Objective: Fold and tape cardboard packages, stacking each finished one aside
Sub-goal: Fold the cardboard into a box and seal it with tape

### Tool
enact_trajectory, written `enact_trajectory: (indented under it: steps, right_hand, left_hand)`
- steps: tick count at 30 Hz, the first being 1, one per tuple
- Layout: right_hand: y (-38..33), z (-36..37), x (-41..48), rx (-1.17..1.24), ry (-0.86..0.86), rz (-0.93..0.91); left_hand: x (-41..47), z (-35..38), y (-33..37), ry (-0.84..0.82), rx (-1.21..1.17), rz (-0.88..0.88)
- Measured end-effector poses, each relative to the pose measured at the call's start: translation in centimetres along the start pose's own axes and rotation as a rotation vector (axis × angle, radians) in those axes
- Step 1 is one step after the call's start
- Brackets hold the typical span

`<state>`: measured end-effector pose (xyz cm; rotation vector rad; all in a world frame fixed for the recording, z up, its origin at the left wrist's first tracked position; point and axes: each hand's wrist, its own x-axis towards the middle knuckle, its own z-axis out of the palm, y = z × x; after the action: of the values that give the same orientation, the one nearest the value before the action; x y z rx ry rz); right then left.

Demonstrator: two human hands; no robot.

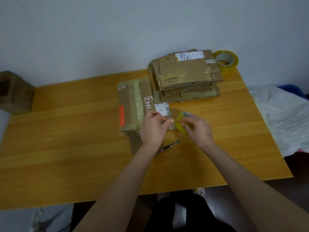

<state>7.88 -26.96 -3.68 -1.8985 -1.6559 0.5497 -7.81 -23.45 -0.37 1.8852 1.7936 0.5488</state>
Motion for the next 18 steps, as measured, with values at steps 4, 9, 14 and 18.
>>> enact_trajectory:
  steps: [4,9,14,18]
  right_hand:
    - [3.7,1.3,-0.6,-0.267,0.019,0.032]
    - [3.5,2.7,-0.6,-0.392,-0.134,0.159]
    - [-3.7,5.8,-1.0,-0.149,0.111,-0.222]
    - [-7.8,10.0,-1.2,-0.135,-0.061,-0.397]
  left_hand:
    - [-1.7,-1.8,-5.8,0.231,0.002,0.127]
    - [-3.8,-1.7,-11.6,0.374,0.101,0.129]
    - [-4.0,-0.8,-11.6,0.314,0.226,0.288]
    - [-2.9,0.1,-10.6,0.185,0.347,0.374]
